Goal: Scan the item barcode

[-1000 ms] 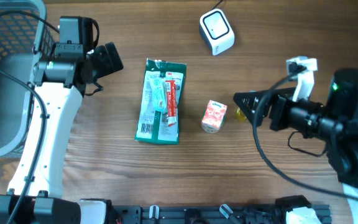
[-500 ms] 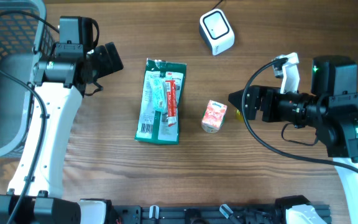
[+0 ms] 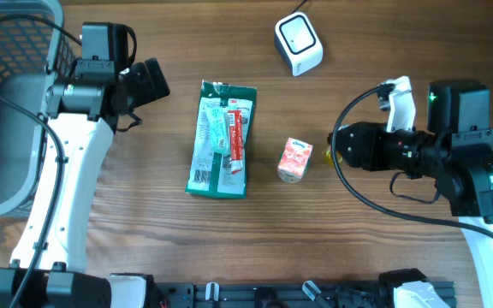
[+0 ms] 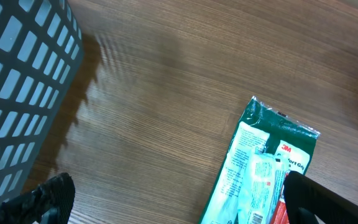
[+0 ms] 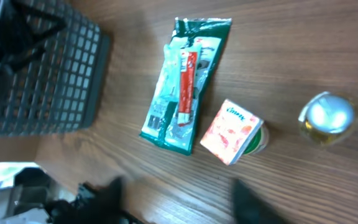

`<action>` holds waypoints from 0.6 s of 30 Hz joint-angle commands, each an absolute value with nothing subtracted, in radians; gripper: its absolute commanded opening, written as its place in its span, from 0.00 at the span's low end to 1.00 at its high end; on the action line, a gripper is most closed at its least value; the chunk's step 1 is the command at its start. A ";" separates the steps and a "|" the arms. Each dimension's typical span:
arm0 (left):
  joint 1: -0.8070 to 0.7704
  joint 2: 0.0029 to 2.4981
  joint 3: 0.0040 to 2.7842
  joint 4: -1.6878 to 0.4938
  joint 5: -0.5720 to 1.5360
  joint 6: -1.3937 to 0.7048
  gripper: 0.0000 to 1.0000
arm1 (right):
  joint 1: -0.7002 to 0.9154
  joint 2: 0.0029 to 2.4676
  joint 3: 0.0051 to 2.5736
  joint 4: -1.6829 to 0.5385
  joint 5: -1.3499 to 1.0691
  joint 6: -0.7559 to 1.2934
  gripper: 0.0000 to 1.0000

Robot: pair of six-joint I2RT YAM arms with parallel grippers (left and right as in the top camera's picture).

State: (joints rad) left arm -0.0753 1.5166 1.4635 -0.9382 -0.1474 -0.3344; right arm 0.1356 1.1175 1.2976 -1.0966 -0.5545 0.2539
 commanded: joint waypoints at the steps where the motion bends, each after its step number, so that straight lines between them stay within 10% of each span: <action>1: -0.070 1.520 1.472 -0.936 -0.139 -0.322 1.00 | 0.136 1.116 1.307 -1.096 -0.516 0.284 0.85; 18: -0.070 1.520 1.472 -0.936 -0.139 -0.322 1.00 | 0.137 1.110 1.307 -1.010 -0.506 0.279 0.61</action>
State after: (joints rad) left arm -0.0753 1.5166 1.4635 -0.9382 -0.1474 -0.3344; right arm 0.1356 1.1175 1.2976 -0.9947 -0.5255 0.3065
